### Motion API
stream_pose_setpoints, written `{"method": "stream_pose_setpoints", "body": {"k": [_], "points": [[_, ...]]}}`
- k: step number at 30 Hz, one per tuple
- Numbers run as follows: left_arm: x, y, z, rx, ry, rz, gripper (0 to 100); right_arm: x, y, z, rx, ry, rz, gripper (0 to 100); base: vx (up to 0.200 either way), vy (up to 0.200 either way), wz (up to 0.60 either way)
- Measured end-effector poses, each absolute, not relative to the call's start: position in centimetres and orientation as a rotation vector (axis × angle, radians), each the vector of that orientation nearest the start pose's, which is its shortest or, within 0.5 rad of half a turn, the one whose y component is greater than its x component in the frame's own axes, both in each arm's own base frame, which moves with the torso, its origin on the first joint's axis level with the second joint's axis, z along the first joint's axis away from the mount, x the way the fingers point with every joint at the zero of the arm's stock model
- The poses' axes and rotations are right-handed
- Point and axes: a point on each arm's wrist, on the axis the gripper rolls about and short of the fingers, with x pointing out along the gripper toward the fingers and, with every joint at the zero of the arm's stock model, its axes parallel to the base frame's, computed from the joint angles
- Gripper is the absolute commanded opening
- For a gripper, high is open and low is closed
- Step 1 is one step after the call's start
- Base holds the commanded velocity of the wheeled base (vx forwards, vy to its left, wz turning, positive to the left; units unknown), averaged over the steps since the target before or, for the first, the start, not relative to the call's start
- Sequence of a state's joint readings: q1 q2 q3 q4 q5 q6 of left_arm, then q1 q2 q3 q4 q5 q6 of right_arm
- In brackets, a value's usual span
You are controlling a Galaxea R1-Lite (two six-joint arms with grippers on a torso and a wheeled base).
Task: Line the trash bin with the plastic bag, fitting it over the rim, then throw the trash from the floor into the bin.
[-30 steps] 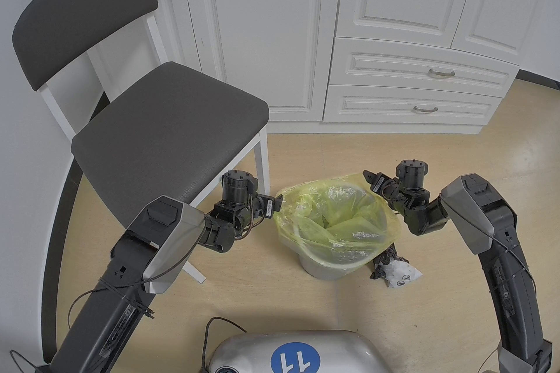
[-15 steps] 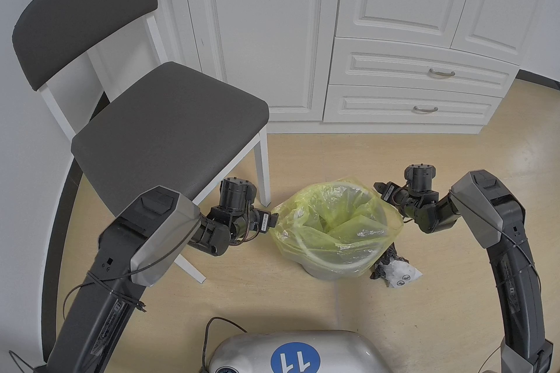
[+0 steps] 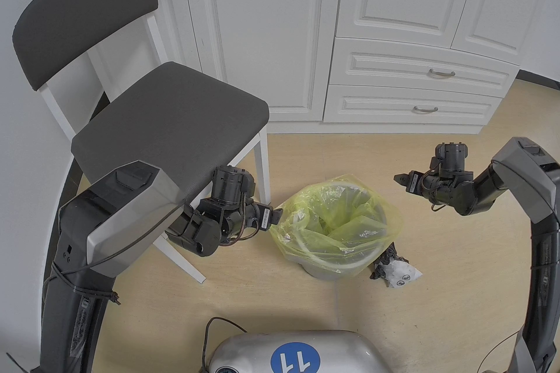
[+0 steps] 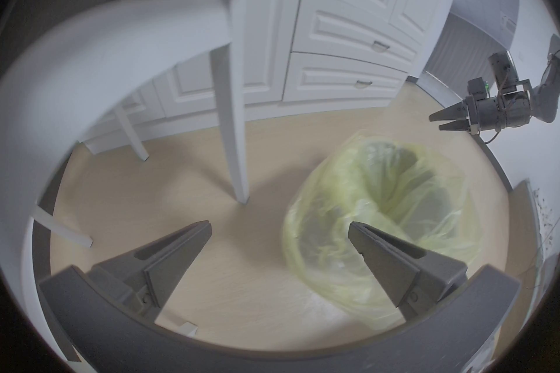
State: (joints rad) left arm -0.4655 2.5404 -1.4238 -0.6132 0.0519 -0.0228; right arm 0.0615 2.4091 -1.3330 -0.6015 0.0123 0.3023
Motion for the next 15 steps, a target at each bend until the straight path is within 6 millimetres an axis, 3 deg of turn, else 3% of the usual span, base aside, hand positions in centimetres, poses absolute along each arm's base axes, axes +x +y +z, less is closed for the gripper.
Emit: {"method": "stream_pose_setpoints", "body": {"k": [6,10,15], "points": [[41.6,-23.0,1.8,0.109,0.459,-0.439,100,43.1,3.7,4.8,0.09,0.542,0.101,100,0.0,0.0,0.0],[40.6,-24.4,2.6,0.112,0.443,-0.473,100,41.8,3.7,3.8,-0.017,0.621,0.157,100,0.0,0.0,0.0],[39.8,-25.6,3.0,0.114,0.433,-0.503,100,42.0,3.6,1.2,-0.032,0.689,0.168,100,0.0,0.0,0.0]]}}
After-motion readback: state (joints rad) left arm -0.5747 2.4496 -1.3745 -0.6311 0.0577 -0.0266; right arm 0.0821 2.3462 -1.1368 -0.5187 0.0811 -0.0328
